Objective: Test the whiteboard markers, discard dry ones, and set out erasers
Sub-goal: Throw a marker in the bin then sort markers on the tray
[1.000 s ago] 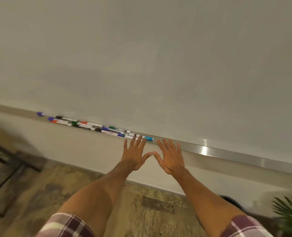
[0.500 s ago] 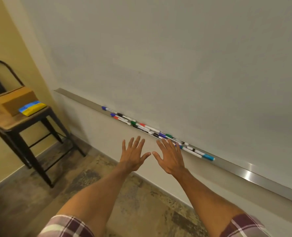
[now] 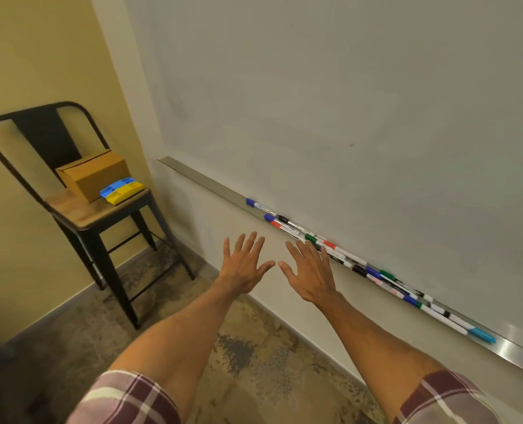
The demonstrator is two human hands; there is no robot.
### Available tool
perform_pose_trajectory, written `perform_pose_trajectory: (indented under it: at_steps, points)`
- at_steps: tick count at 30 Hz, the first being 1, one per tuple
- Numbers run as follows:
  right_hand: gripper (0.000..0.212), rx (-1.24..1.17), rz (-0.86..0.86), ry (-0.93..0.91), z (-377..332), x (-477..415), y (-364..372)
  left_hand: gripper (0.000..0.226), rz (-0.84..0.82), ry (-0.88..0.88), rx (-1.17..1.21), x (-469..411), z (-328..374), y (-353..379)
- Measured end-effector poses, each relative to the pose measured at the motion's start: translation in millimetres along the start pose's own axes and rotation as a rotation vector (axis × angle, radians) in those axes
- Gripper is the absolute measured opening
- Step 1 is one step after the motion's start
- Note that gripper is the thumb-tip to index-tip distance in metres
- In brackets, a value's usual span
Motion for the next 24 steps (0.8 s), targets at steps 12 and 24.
perform_pose_trajectory:
  at_steps: [12, 24]
  points:
    - [0.074, -0.024, -0.023, -0.041, -65, -116, 38, 0.077, -0.054, -0.046, -0.012, -72, -105, 5]
    - [0.06, -0.016, -0.075, -0.028, -102, -234, 77, 0.079, -0.142, -0.015, 0.004, -170, -188, 39]
Point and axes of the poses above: each hand's wrist, its own x-axis away from the middle knuckle, its own y-axis out of the palm, z = x × y, the point moved 6 cm from there along -x, towards the middle knuckle, and after that the axes turned 13 degrees about y, right-handed, at the moved point
